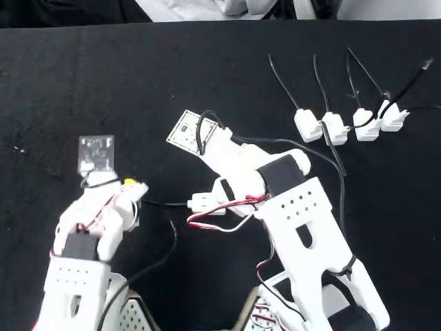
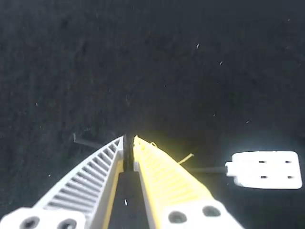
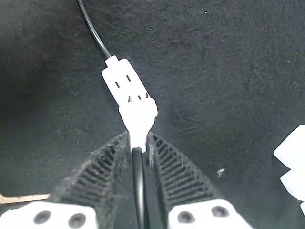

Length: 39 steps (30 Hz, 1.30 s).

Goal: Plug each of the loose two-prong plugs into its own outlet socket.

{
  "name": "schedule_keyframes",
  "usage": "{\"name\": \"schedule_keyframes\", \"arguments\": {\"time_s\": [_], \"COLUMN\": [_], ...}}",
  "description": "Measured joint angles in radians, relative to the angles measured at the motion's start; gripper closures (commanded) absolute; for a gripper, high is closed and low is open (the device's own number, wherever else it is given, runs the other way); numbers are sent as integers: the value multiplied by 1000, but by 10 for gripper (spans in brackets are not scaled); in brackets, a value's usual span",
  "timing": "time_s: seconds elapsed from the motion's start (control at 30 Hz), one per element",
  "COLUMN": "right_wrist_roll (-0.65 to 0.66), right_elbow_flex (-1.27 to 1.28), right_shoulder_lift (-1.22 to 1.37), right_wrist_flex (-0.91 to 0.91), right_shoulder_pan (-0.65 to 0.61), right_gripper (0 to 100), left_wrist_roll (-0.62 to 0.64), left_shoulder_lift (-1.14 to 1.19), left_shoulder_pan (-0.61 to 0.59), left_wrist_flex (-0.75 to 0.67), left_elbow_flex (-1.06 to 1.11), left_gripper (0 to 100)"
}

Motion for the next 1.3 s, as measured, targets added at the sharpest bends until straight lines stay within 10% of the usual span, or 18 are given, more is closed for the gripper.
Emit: {"name": "schedule_keyframes", "arguments": {"time_s": [0.7, 1.3], "right_wrist_roll": [456, 592], "right_elbow_flex": [0, 0], "right_shoulder_lift": [181, 181], "right_wrist_flex": [-6, -6], "right_shoulder_pan": [0, 84], "right_gripper": [988, 988], "left_wrist_roll": [0, 0], "left_shoulder_lift": [417, 707], "left_shoulder_pan": [2, -6], "left_wrist_flex": [-170, -178], "left_elbow_flex": [-48, -192], "left_gripper": [945, 945]}}
